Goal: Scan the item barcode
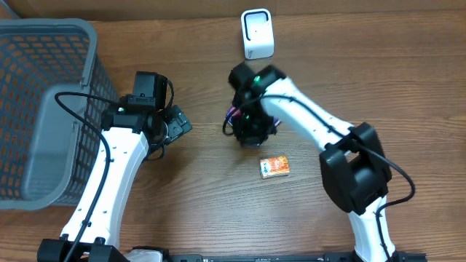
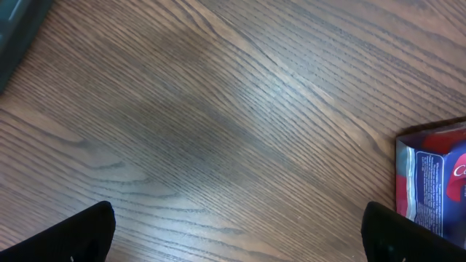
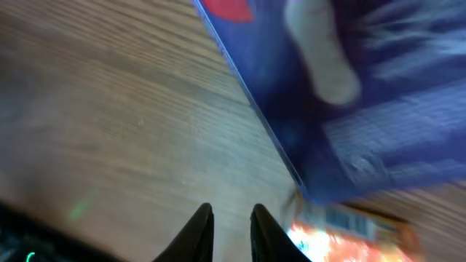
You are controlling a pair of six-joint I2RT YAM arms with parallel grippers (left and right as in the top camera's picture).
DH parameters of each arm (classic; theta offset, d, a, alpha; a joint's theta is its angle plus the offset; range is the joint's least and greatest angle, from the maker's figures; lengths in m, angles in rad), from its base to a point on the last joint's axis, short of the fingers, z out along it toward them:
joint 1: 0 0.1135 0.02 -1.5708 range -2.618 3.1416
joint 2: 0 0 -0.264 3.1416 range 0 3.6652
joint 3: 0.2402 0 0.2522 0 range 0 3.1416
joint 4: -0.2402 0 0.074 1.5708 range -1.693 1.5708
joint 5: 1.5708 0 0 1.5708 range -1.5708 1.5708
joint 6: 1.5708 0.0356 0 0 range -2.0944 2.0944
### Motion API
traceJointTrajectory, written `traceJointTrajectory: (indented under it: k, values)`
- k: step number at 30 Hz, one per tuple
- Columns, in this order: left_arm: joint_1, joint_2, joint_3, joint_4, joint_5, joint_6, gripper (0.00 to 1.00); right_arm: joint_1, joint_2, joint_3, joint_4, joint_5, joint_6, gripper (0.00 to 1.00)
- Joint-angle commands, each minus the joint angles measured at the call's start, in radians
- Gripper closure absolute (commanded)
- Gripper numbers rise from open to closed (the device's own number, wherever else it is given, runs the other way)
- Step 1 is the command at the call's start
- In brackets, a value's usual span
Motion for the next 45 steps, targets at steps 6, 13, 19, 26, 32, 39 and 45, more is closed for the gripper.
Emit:
traceJointTrajectory:
  k: [6, 13, 19, 26, 32, 39, 45]
  values:
    - [-0.001, 0.004, 0.000, 0.000, 0.002, -0.010, 0.00, 0.019, -0.027, -0.076, 0.135, 0.371, 0.138, 0.82]
    - [-0.001, 0.004, 0.000, 0.000, 0.002, -0.010, 0.00, -0.003, -0.027, -0.039, 0.145, 0.401, 0.127, 0.82]
    - [-0.001, 0.004, 0.000, 0.000, 0.002, -0.010, 0.00, 0.007, -0.028, 0.135, -0.014, 0.402, 0.005, 0.74]
    - [-0.001, 0.004, 0.000, 0.000, 0.002, -0.010, 0.00, 0.048, -0.025, 0.240, -0.062, 0.489, -0.276, 0.19]
    - [-0.001, 0.004, 0.000, 0.000, 0.002, -0.010, 0.00, 0.084, -0.019, 0.130, 0.000, 0.642, -0.294, 0.20]
    - [-0.001, 0.004, 0.000, 0.001, 0.002, -0.010, 0.00, 0.137, -0.018, 0.030, 0.129, 0.724, -0.297, 0.27]
    - [-0.001, 0.004, 0.000, 0.000, 0.002, -0.010, 0.00, 0.176, -0.018, -0.007, 0.243, 0.814, -0.299, 0.38]
